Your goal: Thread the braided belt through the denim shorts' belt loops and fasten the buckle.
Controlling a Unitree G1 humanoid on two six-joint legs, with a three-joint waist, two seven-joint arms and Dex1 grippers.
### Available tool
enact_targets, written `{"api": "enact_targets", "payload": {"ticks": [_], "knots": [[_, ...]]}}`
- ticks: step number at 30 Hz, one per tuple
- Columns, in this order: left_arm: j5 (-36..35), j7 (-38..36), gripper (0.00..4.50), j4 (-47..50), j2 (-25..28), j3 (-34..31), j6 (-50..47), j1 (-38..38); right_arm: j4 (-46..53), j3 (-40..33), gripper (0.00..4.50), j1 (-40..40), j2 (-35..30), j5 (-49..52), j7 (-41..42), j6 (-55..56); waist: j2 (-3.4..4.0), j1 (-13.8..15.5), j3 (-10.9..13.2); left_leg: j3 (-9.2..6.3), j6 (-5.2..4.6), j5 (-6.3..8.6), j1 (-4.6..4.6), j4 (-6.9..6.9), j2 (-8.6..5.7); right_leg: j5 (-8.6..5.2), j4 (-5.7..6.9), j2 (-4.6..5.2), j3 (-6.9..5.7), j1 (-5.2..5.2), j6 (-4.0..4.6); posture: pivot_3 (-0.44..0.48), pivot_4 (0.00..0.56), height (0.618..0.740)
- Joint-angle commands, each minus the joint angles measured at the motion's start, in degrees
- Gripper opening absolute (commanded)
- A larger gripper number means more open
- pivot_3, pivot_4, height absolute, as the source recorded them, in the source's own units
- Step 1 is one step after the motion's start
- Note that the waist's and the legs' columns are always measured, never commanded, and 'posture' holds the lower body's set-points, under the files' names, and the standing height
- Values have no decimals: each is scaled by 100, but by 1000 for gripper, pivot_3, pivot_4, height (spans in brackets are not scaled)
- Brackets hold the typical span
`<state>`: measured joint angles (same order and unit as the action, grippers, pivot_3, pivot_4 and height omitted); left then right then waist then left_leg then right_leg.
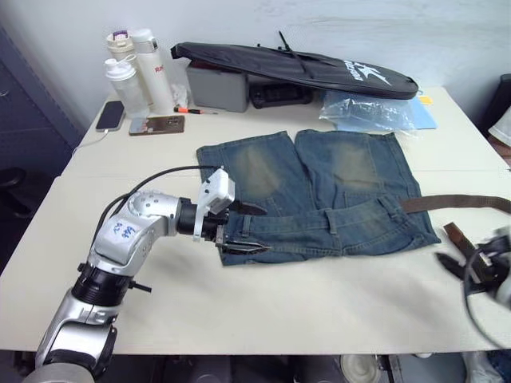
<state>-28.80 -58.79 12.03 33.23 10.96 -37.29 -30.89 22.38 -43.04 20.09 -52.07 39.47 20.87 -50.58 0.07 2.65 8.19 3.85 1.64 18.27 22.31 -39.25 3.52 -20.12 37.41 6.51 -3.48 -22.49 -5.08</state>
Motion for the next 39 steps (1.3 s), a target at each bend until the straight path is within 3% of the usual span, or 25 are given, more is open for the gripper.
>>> {"api": "enact_targets", "payload": {"ticks": [1,5,11,16,20,25,29,33,39], "knots": [[-242,561,4500,590,-249,-388,-200,99,-838,34,4440,-262,-490,-329,521,45,0,8,0,-5,0,0,0,0,3,3,4,-3,-2,-1,-7,0,150,642],[-336,926,4500,1012,-370,-504,-421,317,-1596,680,4440,-610,-876,-583,1105,58,1,6,0,-11,-1,-4,-2,7,12,42,11,-13,-7,-4,-81,0,150,642],[-316,1305,4500,1221,-363,-543,-618,428,-2526,1423,4440,-924,-1016,-1278,1387,372,9,21,1,-10,12,-9,1,4,8,47,10,-9,-7,-6,-90,0,150,642],[-406,1335,4500,1185,-301,-437,-939,431,-2583,1546,2233,-986,-890,-1375,1622,363,8,23,0,-8,18,-10,3,-5,3,50,4,-4,-6,-1,-95,0,150,642],[-493,1279,4500,1056,-374,-444,-1059,269,-2202,1137,194,-1108,-989,-1230,1877,371,10,17,0,-8,19,-10,6,-10,3,50,4,-2,-6,-2,-94,0,150,642],[-738,965,4500,892,-634,-380,-950,53,-1117,303,88,-1264,-1322,-413,2883,-73,36,18,4,-8,22,-11,7,-9,4,54,7,-4,-6,-5,-102,0,150,642],[-1034,709,4500,628,-1190,-323,-712,-60,-294,-203,88,-1500,-1510,548,3417,-872,30,12,6,-14,29,-10,4,-3,13,53,5,-13,-13,-2,-101,0,150,642],[-928,659,4500,-65,-1865,-113,-441,-375,596,-337,88,-1572,-1388,1624,3533,-1596,23,66,6,-21,29,-11,7,-4,11,53,0,-11,-18,2,-100,0,150,642],[-85,665,4500,-1504,-2804,643,334,-919,1305,-101,88,-1573,-947,2580,2923,-1958,21,73,5,-20,8,0,23,-28,1,54,-24,-4,-18,8,-99,0,150,642]]}}
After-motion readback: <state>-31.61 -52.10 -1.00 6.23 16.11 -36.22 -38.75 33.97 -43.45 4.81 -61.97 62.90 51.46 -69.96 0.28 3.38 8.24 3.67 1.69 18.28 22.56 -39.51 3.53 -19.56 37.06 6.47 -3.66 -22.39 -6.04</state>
